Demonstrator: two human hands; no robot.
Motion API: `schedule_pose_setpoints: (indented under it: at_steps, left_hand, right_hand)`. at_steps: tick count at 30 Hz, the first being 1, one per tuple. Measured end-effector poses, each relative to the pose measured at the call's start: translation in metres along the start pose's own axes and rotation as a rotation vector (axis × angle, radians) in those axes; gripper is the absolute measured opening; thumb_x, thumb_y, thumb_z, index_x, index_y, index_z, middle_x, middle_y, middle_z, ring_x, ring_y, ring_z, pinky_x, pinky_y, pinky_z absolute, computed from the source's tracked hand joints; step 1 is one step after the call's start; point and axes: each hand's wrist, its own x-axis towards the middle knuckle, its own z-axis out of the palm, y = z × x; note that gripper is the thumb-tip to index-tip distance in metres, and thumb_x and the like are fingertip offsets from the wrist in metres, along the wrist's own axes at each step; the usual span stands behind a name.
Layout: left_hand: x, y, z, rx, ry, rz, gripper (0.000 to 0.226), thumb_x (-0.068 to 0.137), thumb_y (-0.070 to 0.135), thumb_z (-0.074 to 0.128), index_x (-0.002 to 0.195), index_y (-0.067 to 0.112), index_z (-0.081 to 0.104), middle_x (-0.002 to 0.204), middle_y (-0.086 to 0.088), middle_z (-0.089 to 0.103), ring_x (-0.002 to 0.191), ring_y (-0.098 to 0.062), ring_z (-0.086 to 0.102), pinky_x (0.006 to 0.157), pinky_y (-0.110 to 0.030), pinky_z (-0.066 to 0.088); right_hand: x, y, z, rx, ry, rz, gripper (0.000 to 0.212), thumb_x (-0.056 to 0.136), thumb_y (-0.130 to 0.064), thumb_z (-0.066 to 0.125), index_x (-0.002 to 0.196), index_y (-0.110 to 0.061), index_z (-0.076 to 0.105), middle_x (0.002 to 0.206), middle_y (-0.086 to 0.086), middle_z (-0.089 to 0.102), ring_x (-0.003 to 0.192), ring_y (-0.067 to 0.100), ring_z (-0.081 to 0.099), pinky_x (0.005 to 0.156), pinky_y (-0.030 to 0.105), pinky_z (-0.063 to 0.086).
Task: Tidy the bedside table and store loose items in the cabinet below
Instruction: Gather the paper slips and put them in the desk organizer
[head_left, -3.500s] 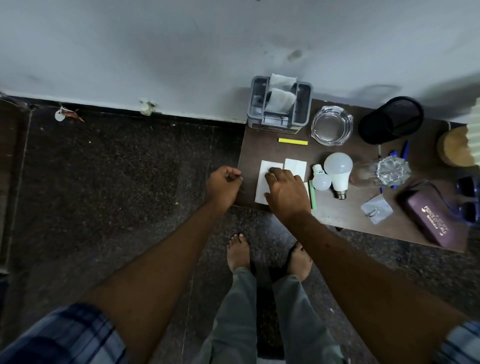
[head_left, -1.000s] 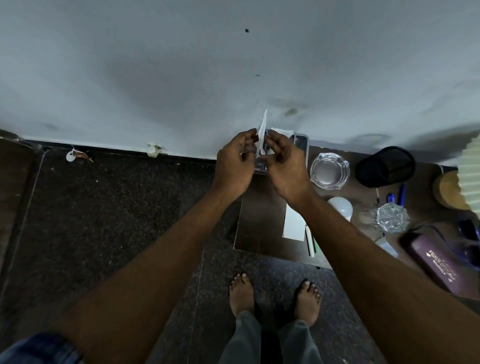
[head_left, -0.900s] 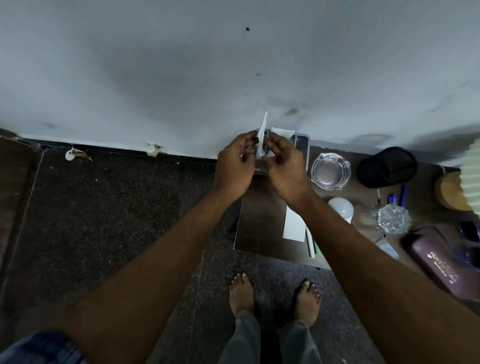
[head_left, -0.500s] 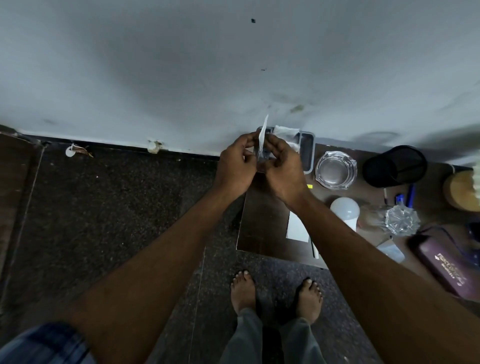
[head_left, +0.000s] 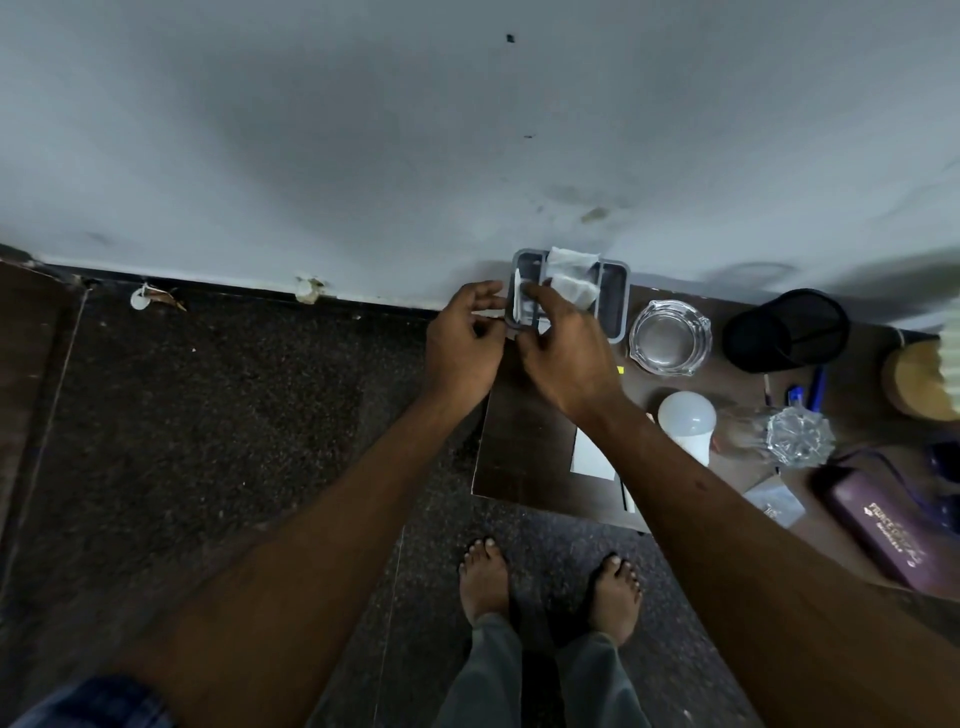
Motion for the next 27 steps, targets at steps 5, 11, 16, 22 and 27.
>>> schedule_pose_setpoints:
  at_steps: [5, 11, 16, 22, 27]
  left_hand:
    - [-0.011, -0.007, -0.001, -0.022, 0.06, -0.053, 0.039, 0.086, -0.003, 0.059, 0.119, 0.016, 0.066, 0.103, 0.002, 0.073, 0.095, -0.01, 0.07, 0.084, -0.024, 0.056]
    - [-0.034, -0.023, 0.004, -0.022, 0.073, -0.13, 0.032, 0.087, -0.001, 0.062, 0.113, 0.015, 0.068, 0.098, 0.001, 0.073, 0.092, -0.01, 0.069, 0.084, -0.023, 0.056]
    - [-0.062, -0.032, 0.023, 0.0, -0.007, -0.189, 0.026, 0.086, 0.001, 0.064, 0.106, 0.014, 0.072, 0.092, 0.0, 0.075, 0.086, -0.011, 0.07, 0.083, -0.026, 0.056]
    - [-0.091, -0.064, 0.064, 0.003, -0.193, -0.279, 0.029, 0.081, 0.001, 0.064, 0.103, 0.015, 0.074, 0.095, 0.0, 0.077, 0.095, -0.017, 0.073, 0.095, -0.043, 0.056]
    - [-0.101, -0.074, 0.083, 0.006, -0.265, -0.342, 0.031, 0.089, 0.004, 0.063, 0.118, 0.011, 0.072, 0.11, -0.004, 0.075, 0.105, -0.018, 0.07, 0.101, -0.042, 0.053]
  right_hand:
    - [-0.013, 0.005, -0.005, 0.031, 0.049, 0.027, 0.046, 0.087, -0.015, 0.06, 0.133, -0.025, 0.061, 0.109, 0.004, 0.075, 0.087, 0.024, 0.072, 0.073, 0.028, 0.051]
    - [-0.043, 0.016, -0.005, 0.088, 0.051, 0.059, 0.033, 0.091, -0.02, 0.063, 0.124, -0.023, 0.064, 0.105, 0.001, 0.074, 0.09, 0.022, 0.071, 0.078, 0.038, 0.058]
    - [-0.083, 0.031, -0.001, 0.109, 0.023, 0.101, 0.033, 0.092, -0.017, 0.065, 0.125, -0.02, 0.064, 0.114, 0.004, 0.071, 0.101, 0.025, 0.067, 0.086, 0.031, 0.053]
    - [-0.124, 0.062, 0.017, 0.136, -0.006, 0.186, 0.035, 0.091, -0.01, 0.059, 0.126, -0.015, 0.061, 0.12, 0.007, 0.068, 0.107, 0.027, 0.065, 0.09, 0.042, 0.054]
    - [-0.139, 0.08, 0.025, 0.102, -0.108, 0.303, 0.066, 0.091, -0.007, 0.058, 0.154, -0.005, 0.037, 0.153, 0.013, 0.047, 0.141, 0.028, 0.043, 0.117, 0.04, 0.036]
